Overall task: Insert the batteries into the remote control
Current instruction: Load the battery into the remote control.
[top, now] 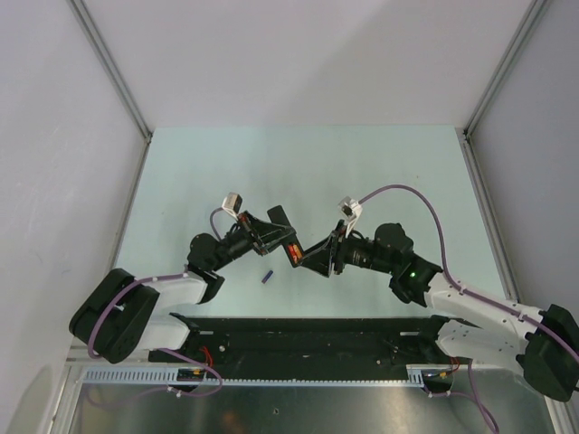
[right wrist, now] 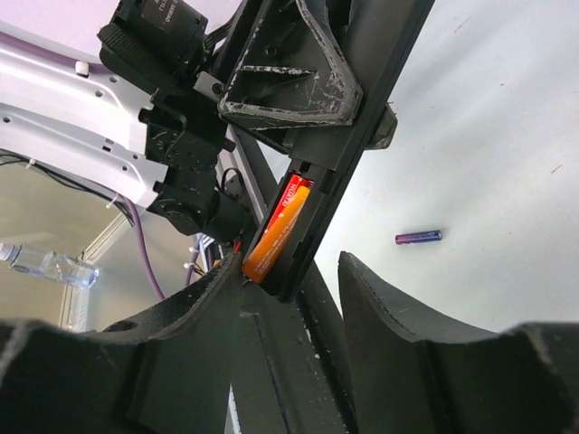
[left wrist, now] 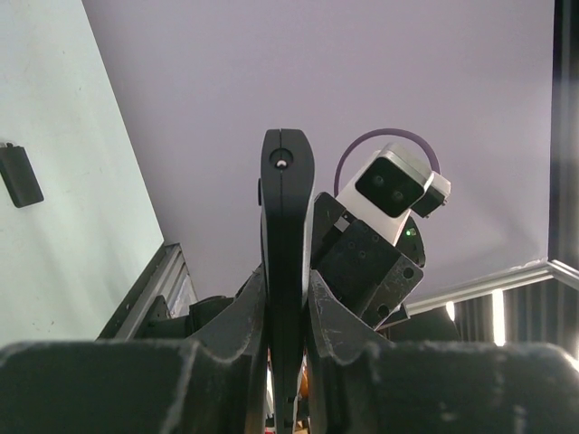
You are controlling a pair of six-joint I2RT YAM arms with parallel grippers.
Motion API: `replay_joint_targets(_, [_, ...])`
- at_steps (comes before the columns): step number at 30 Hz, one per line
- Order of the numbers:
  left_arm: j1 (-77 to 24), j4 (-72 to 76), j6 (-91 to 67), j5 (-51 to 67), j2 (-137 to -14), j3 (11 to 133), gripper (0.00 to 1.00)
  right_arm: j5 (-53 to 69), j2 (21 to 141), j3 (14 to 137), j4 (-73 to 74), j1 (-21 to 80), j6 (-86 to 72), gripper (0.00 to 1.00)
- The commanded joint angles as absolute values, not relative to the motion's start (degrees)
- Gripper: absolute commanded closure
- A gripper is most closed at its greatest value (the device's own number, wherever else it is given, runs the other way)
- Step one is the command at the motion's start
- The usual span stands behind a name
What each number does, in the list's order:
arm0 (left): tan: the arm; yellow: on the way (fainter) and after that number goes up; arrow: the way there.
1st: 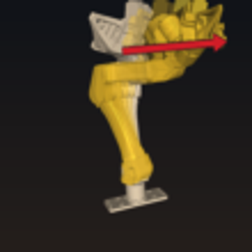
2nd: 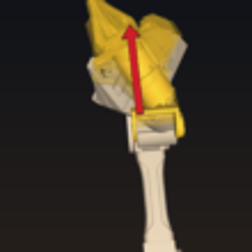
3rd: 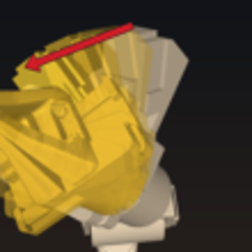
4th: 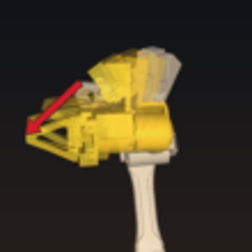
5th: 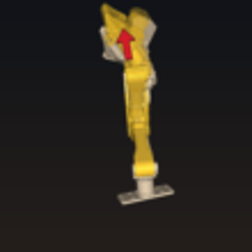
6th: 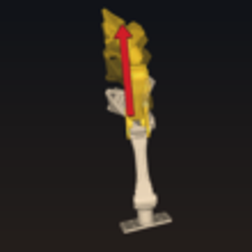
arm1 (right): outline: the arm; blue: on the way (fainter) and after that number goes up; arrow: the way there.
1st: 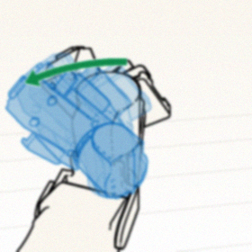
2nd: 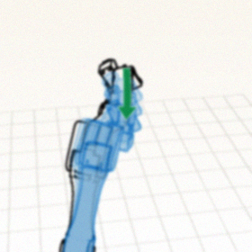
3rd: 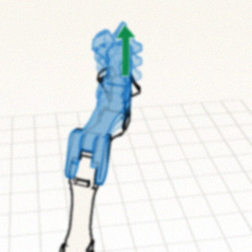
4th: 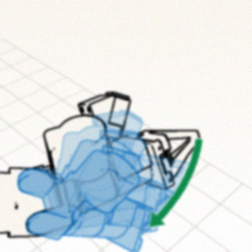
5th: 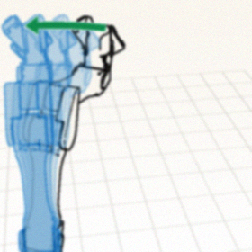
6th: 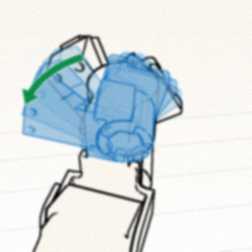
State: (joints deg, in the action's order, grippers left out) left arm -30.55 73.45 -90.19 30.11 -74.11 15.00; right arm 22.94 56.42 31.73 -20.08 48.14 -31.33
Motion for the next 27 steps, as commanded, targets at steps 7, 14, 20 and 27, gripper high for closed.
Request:
replay_joint_targets(7, [-31.20, 76.29, -91.41, 31.82, -71.37, 14.85, 1.00, 23.64, 59.06, 31.90, -25.66, 46.76, -33.22, 0.56])
replay_joint_targets(14, [-31.64, 76.29, -91.32, 31.82, -70.93, 14.77, 1.00, 24.52, 60.38, 31.90, -27.16, 46.06, -34.54, 0.61])
replay_joint_targets(20, [-32.25, 76.29, -91.14, 31.64, -70.93, 14.68, 1.00, 25.14, 61.17, 31.90, -28.65, 45.62, -35.94, 0.64])
replay_joint_targets(27, [-32.87, 76.29, -90.70, 31.64, -71.19, 14.68, 1.00, 26.45, 62.75, 31.99, -30.76, 44.56, -38.67, 0.73])
